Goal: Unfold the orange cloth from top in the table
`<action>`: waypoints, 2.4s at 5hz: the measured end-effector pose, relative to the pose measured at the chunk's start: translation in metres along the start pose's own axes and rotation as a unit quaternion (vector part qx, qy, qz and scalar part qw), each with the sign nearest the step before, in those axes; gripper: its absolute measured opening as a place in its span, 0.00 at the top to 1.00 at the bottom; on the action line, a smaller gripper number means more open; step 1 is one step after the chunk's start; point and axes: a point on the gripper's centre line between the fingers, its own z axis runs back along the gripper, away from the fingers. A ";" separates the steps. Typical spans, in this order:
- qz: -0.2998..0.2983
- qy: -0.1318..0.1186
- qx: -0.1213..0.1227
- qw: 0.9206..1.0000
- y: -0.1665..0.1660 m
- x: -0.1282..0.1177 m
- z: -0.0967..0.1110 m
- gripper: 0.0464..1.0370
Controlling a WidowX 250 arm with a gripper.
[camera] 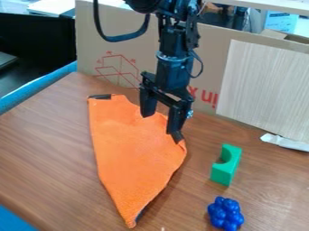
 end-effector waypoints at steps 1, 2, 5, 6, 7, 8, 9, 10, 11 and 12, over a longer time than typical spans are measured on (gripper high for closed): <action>0.002 0.018 -0.005 1.000 -0.002 -0.002 -0.013 0.04; 0.013 0.000 -0.006 1.000 -0.005 0.004 -0.014 0.04; 0.068 -0.023 0.003 0.997 -0.003 0.025 -0.027 0.04; 0.091 -0.035 0.012 0.995 0.002 0.039 -0.026 0.04; 0.106 -0.045 0.012 0.993 0.005 0.052 -0.028 0.04; 0.117 -0.050 0.010 0.992 0.006 0.057 -0.033 0.04; 0.120 -0.058 0.008 0.991 0.005 0.060 -0.033 0.04; 0.121 -0.062 0.011 0.991 0.006 0.061 -0.033 0.04; 0.122 -0.057 0.015 0.991 0.007 0.061 -0.038 0.04; 0.124 -0.051 0.025 0.991 0.010 0.060 -0.044 0.04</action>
